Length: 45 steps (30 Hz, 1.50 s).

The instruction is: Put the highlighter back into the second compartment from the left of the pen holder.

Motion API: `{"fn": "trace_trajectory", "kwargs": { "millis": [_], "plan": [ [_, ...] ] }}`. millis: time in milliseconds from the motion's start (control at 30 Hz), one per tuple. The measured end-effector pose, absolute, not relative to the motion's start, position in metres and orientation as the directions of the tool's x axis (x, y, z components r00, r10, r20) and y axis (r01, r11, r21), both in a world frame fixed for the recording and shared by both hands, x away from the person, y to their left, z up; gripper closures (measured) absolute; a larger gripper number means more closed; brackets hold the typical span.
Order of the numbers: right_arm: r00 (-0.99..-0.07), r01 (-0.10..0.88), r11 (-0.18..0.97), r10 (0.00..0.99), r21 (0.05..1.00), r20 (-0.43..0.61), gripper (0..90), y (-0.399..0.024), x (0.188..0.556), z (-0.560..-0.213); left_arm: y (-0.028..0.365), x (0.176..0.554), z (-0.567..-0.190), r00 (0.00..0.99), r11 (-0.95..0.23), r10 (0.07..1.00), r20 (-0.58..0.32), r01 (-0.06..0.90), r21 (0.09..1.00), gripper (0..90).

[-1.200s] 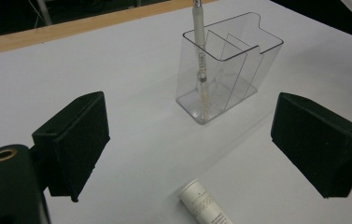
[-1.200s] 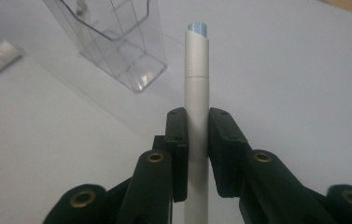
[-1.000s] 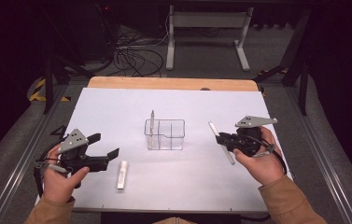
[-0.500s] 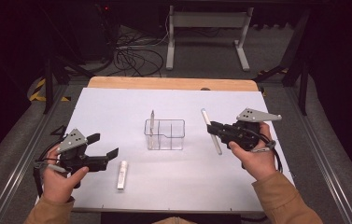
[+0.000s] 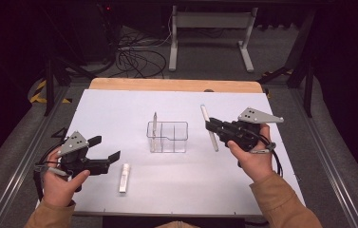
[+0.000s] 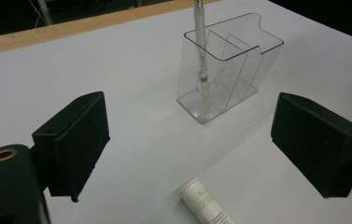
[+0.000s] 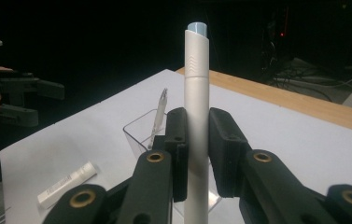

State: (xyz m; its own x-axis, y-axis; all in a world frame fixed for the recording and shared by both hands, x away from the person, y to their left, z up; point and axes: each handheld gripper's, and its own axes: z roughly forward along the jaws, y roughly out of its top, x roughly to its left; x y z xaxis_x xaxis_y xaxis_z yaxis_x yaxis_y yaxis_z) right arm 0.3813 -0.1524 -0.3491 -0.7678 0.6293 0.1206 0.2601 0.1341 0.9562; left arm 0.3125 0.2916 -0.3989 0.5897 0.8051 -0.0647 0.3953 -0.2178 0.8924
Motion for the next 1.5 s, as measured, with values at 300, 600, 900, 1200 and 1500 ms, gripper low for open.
{"fn": "trace_trajectory", "kwargs": {
  "millis": [300, 600, 900, 1200, 1500],
  "plan": [
    [-0.781, 0.239, 0.093, 0.61, 0.966, 0.135, 79.2, -0.137, 0.386, -0.349, 0.293, 0.311, -0.399, 0.586, -0.214, 0.808, -0.068, 0.398, 0.892, 12.2],
    [-0.797, 0.224, 0.066, 0.587, 0.972, 0.144, 79.2, -0.115, 0.396, -0.353, 0.295, 0.309, -0.4, 0.581, -0.213, 0.811, -0.065, 0.396, 0.893, 12.3],
    [-0.802, 0.225, 0.03, 0.573, 0.974, 0.167, 79.1, -0.092, 0.407, -0.36, 0.296, 0.309, -0.4, 0.581, -0.214, 0.812, -0.062, 0.395, 0.893, 12.2],
    [-0.793, 0.225, 0.005, 0.582, 0.974, 0.179, 79.1, -0.074, 0.417, -0.368, 0.296, 0.309, -0.4, 0.584, -0.215, 0.809, -0.064, 0.395, 0.893, 12.1],
    [-0.791, 0.221, -0.008, 0.583, 0.975, 0.184, 79.1, -0.055, 0.427, -0.376, 0.296, 0.309, -0.4, 0.585, -0.213, 0.808, -0.068, 0.397, 0.893, 12.1]
  ]
}}
